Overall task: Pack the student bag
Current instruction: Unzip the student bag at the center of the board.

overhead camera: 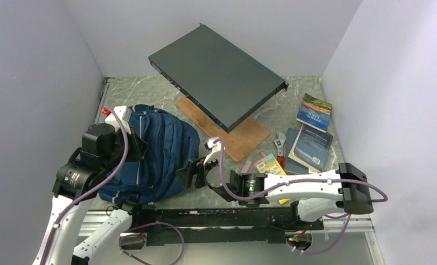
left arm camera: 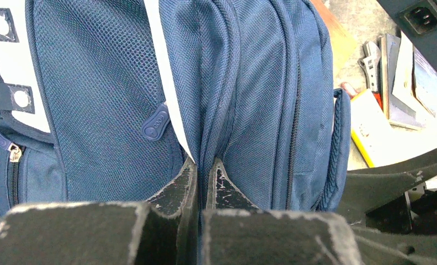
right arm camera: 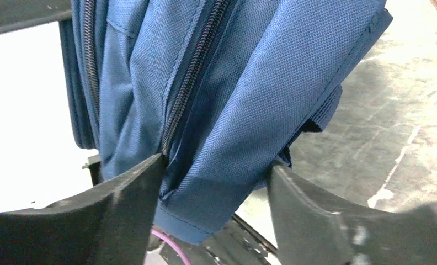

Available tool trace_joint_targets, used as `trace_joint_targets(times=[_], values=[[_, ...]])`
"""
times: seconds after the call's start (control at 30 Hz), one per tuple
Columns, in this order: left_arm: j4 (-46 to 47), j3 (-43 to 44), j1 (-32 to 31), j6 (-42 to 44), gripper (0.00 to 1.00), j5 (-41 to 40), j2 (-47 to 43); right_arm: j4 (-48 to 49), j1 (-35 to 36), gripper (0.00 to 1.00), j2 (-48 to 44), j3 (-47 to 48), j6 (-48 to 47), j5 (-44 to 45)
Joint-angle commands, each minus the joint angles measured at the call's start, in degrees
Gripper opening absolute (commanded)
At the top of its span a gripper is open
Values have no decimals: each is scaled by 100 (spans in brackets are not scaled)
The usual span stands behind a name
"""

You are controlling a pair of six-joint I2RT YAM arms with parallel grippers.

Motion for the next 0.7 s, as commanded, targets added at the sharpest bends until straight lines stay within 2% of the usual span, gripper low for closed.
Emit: trace_joint_targets(times=[0.0, 0.13, 0.17, 0.2, 0.23, 0.3, 0.33, 0.37, 0.5, 0.67], values=[[1125, 577, -7, -187, 0, 277, -93, 536, -27, 57, 86, 389, -479, -453], [888, 553, -7, -130, 0, 168, -68, 534, -36, 8, 120, 823, -704, -350], [742, 579, -7, -87, 8, 105, -11, 579, -45, 0, 105, 911, -774, -344], [583, 620, -7, -48, 24, 51, 67, 631, -48, 0, 88, 954, -838, -336], [330, 677, -7, 1, 45, -6, 119, 681, -56, 0, 71, 992, -892, -341], [44, 705, -7, 57, 80, -20, 146, 726, -119, 0, 34, 1034, -864, -416], [-8, 670, -7, 82, 94, 60, 118, 760, -175, 0, 31, 1037, -830, -516], [24, 600, -7, 97, 99, 212, 53, 815, -229, 0, 21, 1031, -781, -646], [512, 80, -7, 14, 100, 1214, -93, 1134, -359, 0, 90, 1001, -806, -1074], [721, -235, -7, 115, 98, 1500, 390, 1102, -361, 0, 167, 1123, -972, -1309]])
